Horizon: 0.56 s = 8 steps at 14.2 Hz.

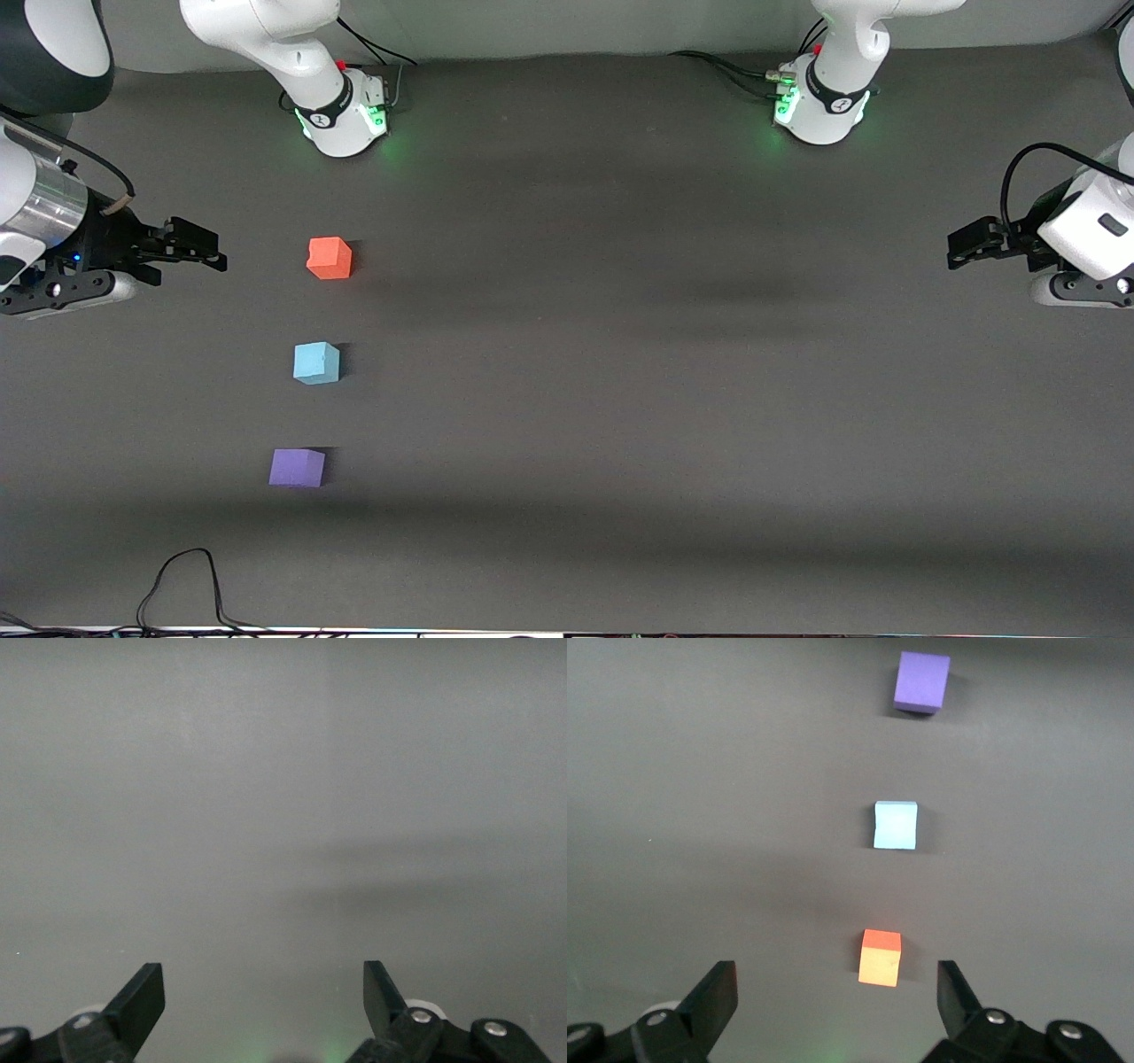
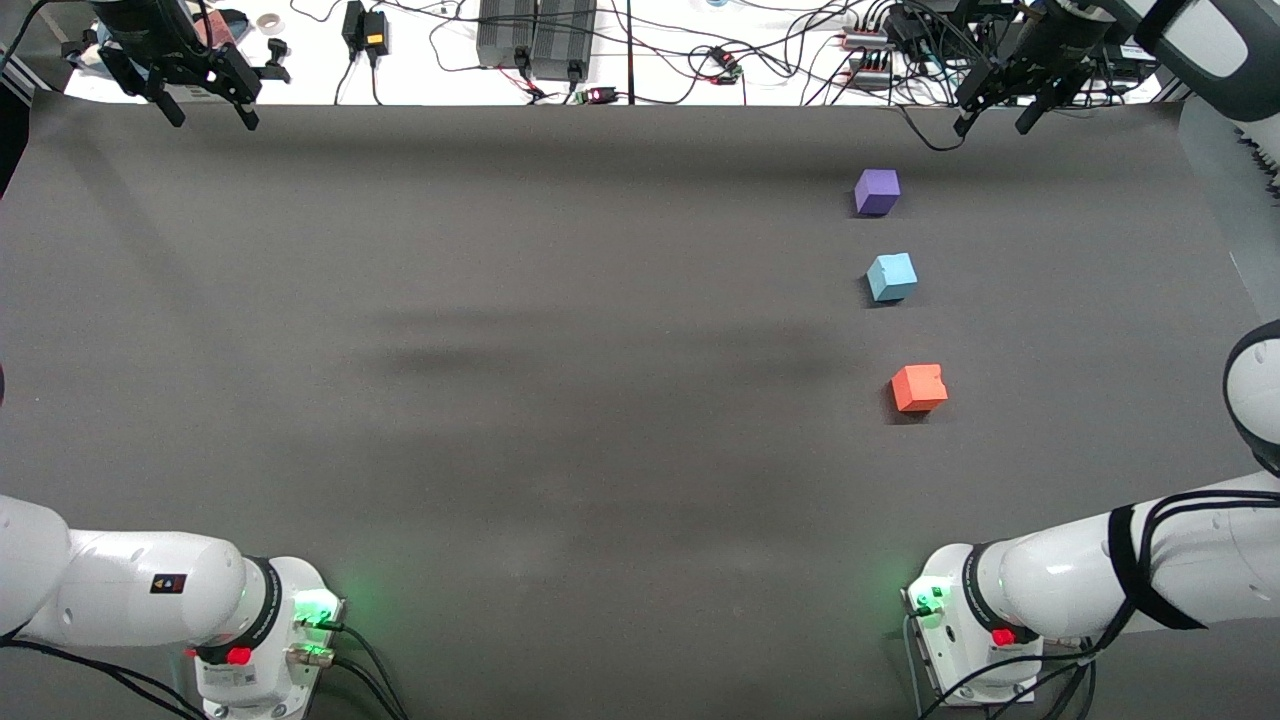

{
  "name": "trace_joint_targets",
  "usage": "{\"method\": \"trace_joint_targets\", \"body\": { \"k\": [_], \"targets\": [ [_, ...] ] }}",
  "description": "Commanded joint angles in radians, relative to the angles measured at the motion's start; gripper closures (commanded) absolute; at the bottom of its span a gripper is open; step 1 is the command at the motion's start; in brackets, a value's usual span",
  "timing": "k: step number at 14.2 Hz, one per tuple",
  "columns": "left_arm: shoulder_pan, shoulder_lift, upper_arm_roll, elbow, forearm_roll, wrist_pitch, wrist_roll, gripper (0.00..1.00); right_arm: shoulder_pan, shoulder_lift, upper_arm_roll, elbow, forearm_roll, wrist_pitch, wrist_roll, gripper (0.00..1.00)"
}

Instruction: Place blue block between orange and purple blocks

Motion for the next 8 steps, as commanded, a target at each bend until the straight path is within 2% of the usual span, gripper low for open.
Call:
{"method": "trace_joint_targets", "body": {
  "k": [1, 3, 8],
  "targets": [
    [-0.004, -0.020, 0.000, -0.019, 0.010, 0.006, 0.012, 0.00, 0.005, -0.038, 0.017, -0.031, -0.080, 0.012, 0.046, 0.00],
    [-0.004, -0.020, 0.000, -0.019, 0.010, 0.007, 0.012, 0.00, 0.020, -0.041, 0.016, -0.025, -0.119, -0.005, 0.043, 0.00],
    [-0.004, -0.018, 0.000, -0.019, 0.010, 0.009, 0.012, 0.00, 0.019, -0.046, -0.009, 0.003, -0.110, -0.013, -0.023, 0.00]
  ]
}}
